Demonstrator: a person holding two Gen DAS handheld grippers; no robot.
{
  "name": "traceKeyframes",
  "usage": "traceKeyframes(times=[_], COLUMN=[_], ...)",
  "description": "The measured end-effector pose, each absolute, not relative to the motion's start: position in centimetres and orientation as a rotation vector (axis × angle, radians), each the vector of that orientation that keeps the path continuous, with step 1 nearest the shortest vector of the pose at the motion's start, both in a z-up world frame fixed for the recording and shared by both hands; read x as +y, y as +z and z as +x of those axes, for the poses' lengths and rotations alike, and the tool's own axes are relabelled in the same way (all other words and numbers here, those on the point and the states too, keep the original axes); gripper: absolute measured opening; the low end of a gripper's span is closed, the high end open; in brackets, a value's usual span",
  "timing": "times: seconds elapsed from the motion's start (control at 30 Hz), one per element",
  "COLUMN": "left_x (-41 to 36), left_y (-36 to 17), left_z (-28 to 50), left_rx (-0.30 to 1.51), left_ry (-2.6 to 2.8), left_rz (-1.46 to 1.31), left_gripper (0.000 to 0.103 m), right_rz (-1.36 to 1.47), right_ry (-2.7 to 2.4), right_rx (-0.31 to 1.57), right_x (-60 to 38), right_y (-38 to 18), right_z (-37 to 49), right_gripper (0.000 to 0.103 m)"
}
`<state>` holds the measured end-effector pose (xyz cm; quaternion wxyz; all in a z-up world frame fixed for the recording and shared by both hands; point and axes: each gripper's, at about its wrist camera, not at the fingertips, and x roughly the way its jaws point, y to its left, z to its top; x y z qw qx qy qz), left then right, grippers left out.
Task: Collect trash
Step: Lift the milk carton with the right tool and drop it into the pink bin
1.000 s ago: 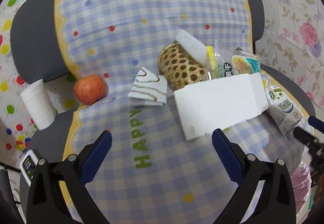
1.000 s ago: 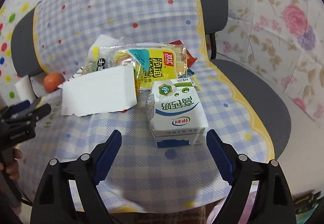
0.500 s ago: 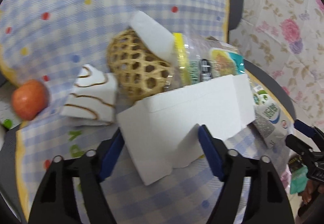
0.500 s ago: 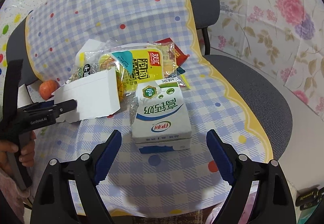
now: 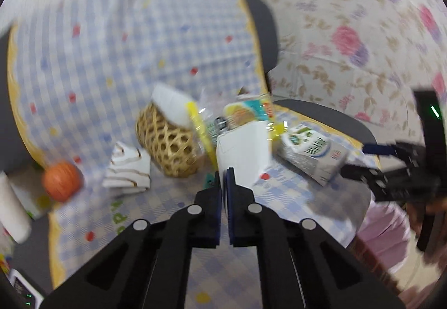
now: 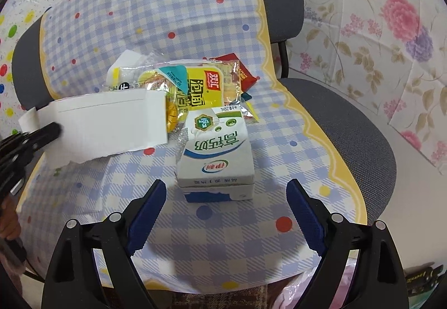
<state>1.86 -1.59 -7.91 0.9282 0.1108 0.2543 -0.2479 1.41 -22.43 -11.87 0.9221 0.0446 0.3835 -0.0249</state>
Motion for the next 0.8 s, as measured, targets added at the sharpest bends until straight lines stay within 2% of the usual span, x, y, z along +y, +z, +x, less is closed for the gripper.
traceKeyframes(times=[0.07,0.17,0.23,0.3,0.37,0.53,0.57,0.6,0.63,0.8], left_x=[-2.7,-3.9,-4.2,-4.4,-5.0,-6.9,-7.1,-7.1,-7.0,-5.5], left_y=[-8.4,-9.6,-10.0,-10.1,-10.0,-10.1,-10.1,-10.0,-9.9,-8.2], left_z=[1.0,1.5,2.0,2.7,3.1,3.9,4.0,4.0,4.0,3.0], left_rx=[0.500,0.560,0.588,0.611,0.611,0.618,0.618,0.616,0.615,0.573], left_ry=[-0.514,-0.540,-0.544,-0.549,-0.558,-0.569,-0.568,-0.565,-0.560,-0.537], left_rz=[0.282,0.300,0.282,0.248,0.242,0.294,0.295,0.291,0.281,0.205], left_gripper=[0.001,0.003,0.007,0.017,0.020,0.020,0.015,0.004,0.001,0.000], right_rz=[0.106,0.111,0.106,0.105,0.108,0.126,0.126,0.125,0.124,0.110], right_ry=[-0.057,-0.060,-0.061,-0.060,-0.062,-0.060,-0.059,-0.055,-0.050,-0.033], right_rx=[0.792,0.796,0.793,0.796,0.797,0.798,0.796,0.794,0.790,0.770], right_x=[-22.8,-22.9,-23.0,-23.1,-23.3,-23.7,-23.6,-23.6,-23.5,-22.9], right_y=[-12.0,-12.0,-12.0,-12.0,-12.1,-12.3,-12.3,-12.3,-12.3,-12.3], right_z=[1.4,1.2,1.0,0.8,0.7,0.7,0.7,0.6,0.6,1.2], right_gripper=[0.087,0.087,0.087,0.087,0.087,0.087,0.087,0.087,0.087,0.087])
